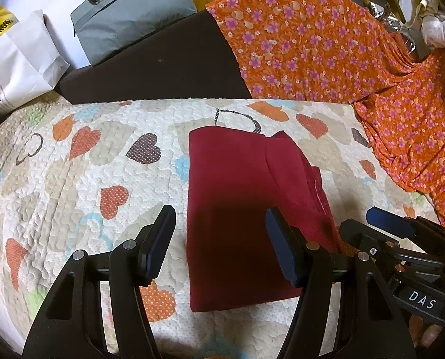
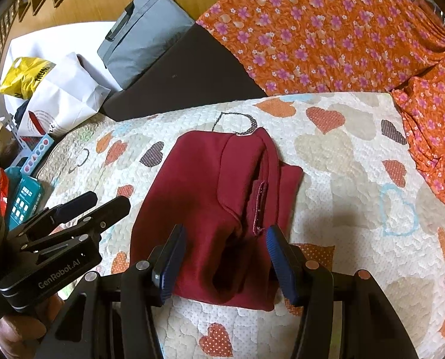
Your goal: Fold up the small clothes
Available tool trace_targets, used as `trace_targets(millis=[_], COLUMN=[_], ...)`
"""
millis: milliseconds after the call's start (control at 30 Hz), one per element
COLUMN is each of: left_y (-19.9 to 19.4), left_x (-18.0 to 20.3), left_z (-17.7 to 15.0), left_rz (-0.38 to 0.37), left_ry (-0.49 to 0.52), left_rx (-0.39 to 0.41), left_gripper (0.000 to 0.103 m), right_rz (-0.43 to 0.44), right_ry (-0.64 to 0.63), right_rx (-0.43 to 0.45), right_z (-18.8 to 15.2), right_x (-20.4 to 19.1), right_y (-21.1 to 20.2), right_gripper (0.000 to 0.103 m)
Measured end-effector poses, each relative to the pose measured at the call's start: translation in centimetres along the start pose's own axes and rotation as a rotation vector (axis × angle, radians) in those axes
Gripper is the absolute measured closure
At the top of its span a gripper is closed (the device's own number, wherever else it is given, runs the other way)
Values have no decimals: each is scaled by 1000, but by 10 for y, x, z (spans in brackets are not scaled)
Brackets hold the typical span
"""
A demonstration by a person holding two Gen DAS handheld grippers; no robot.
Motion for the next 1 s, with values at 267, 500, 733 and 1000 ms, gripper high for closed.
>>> trace_targets(millis=[267, 500, 733, 1000], left_y=[2, 3, 4, 5], left_x=[6, 10, 10, 11], left_z=[-1, -2, -3, -3], left_rz=[2, 0, -6, -12], left_ry=[15, 24, 20, 12], left_rx=[-2, 4, -1, 4], left_gripper=[40, 40, 40, 40], right_rz=[11, 7, 11, 15], right_ry=[21, 30, 30, 28], right_rx=[-4, -2, -8, -16], right_z=[-3, -4, -6, -7], right_x=[1, 2, 2, 0], right_y=[3, 5, 7, 9], right_gripper=[49, 49, 49, 49])
Point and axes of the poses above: each gripper's, at about its wrist camera, not at the fingertips, and y roughly the way its jaws point, x to its right, z to its top, the point moved 4 cm from there along y, roughly the way its jaws point, and after that the axes turned 5 degrees about -y, right-handed, at the moved point
